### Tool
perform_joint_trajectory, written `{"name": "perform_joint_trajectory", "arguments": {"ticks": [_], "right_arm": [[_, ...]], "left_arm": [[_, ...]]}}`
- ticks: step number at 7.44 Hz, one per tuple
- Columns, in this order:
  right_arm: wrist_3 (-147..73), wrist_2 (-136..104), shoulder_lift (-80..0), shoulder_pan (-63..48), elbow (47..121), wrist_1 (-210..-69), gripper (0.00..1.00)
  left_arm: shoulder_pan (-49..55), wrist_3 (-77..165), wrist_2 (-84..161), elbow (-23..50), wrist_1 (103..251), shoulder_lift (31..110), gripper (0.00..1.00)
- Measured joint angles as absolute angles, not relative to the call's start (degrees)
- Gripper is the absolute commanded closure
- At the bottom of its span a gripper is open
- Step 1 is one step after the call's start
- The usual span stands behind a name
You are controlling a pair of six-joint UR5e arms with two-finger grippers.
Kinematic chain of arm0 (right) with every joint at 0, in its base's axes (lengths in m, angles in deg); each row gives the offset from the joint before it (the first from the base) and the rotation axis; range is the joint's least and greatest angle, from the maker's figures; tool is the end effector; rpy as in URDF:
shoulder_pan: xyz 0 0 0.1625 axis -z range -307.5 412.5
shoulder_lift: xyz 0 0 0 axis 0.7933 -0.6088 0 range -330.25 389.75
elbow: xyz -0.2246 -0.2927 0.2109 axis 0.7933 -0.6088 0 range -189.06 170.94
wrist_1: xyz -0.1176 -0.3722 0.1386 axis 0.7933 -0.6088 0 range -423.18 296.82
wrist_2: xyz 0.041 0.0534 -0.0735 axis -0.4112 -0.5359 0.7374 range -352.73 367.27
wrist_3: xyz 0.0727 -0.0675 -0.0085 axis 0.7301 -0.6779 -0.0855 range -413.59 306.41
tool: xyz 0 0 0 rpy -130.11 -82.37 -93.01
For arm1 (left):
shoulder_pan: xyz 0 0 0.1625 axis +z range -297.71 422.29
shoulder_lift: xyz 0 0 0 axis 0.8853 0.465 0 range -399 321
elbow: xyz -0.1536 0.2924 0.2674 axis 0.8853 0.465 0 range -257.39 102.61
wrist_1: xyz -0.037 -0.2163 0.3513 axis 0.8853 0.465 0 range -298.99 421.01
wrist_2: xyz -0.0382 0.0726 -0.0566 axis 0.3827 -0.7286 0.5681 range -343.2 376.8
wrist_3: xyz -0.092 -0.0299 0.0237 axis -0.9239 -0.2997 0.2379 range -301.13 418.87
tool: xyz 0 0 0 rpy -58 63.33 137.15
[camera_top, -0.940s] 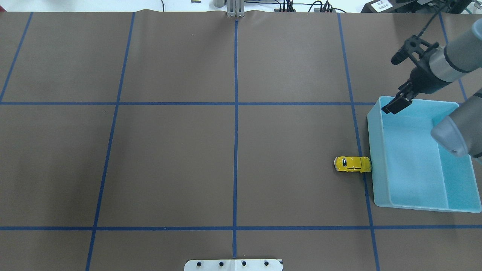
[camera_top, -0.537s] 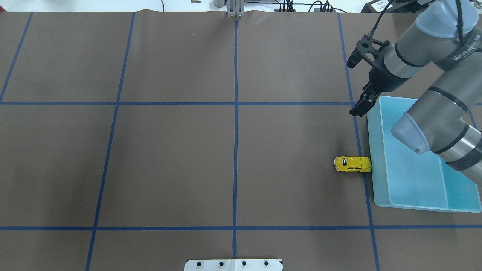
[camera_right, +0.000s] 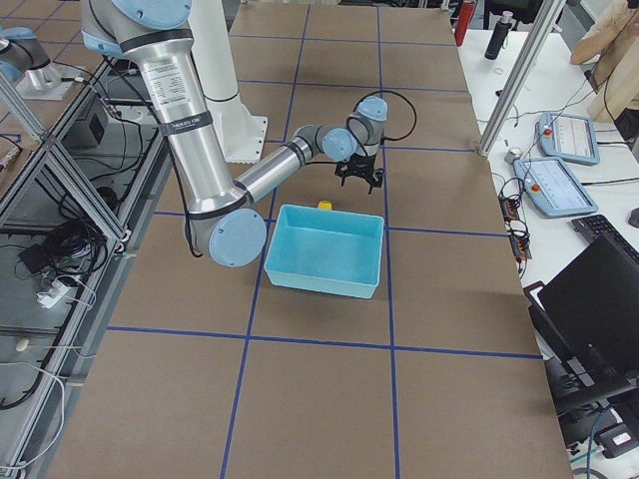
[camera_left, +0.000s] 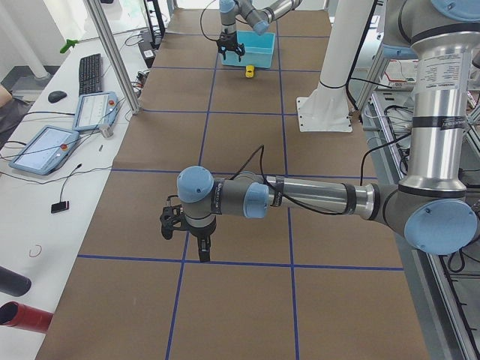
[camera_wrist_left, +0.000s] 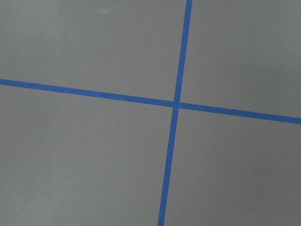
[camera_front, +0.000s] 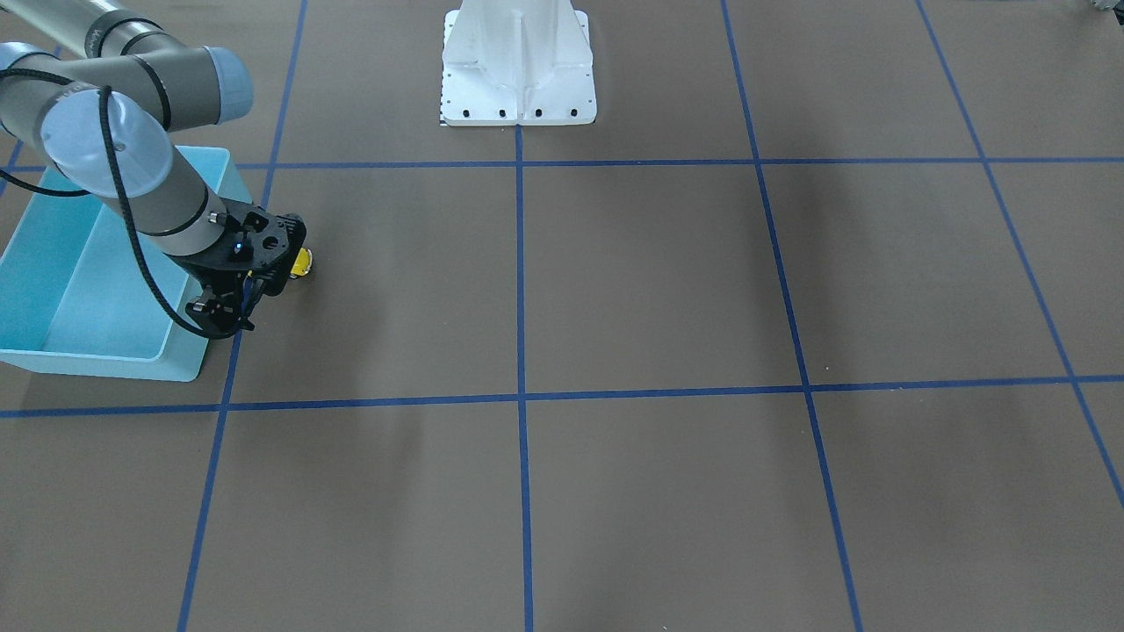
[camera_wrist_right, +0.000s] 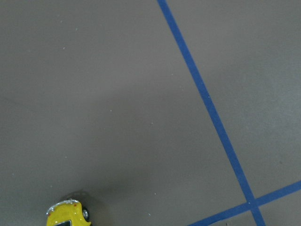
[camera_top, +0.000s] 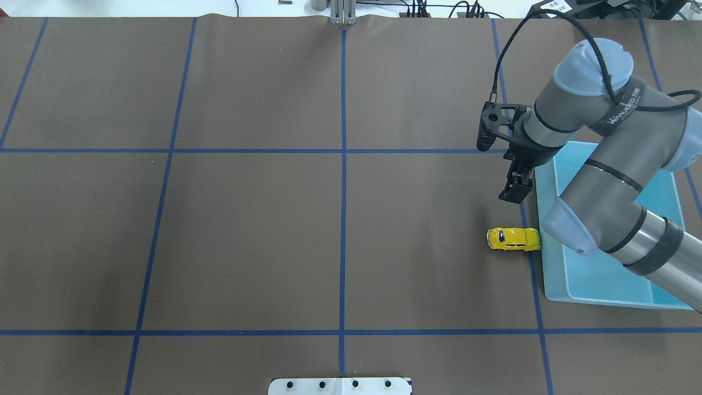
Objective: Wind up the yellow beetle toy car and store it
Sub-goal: 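Move the right gripper down over the car beside the bin, then close the right gripper around the yellow car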
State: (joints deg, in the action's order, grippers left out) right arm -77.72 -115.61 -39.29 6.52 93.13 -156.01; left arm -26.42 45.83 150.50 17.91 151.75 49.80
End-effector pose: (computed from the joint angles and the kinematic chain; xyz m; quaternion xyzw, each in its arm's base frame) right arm -0.3659 -0.4927 0.3668 0.1999 -0.3124 -0.5800 0.7253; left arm -0.0536 -0.4889 0.6227 -0.0074 0.3738 -0.0793 0.9241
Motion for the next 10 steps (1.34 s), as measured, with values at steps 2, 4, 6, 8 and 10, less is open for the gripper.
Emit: {"name": "perform_joint_trajectory", "arguments": {"ticks": [2,4,6,8,10], "right_arm": [[-78.30,-115.74,-39.35,8.24,93.56,-158.07,0.00],[-78.38,-114.39,-40.23,10.86,94.60,-158.91,0.00],[-78.41,-112.24,-41.81,13.33,95.74,-158.79,0.00],[-78.25,-109.76,-44.58,15.62,98.36,-158.60,0.00],[-77.97,-106.87,-46.51,17.43,100.11,-158.49,0.00]], "left_arm": [[-26.43,45.72,150.55,17.98,152.25,49.09,0.00],[-26.36,45.74,150.55,18.20,152.36,48.95,0.00],[-26.33,45.94,150.57,18.30,152.81,48.80,0.00],[-26.33,45.30,150.44,18.26,153.53,48.84,0.00],[-26.28,44.89,150.21,17.97,153.76,48.90,0.00]]}}
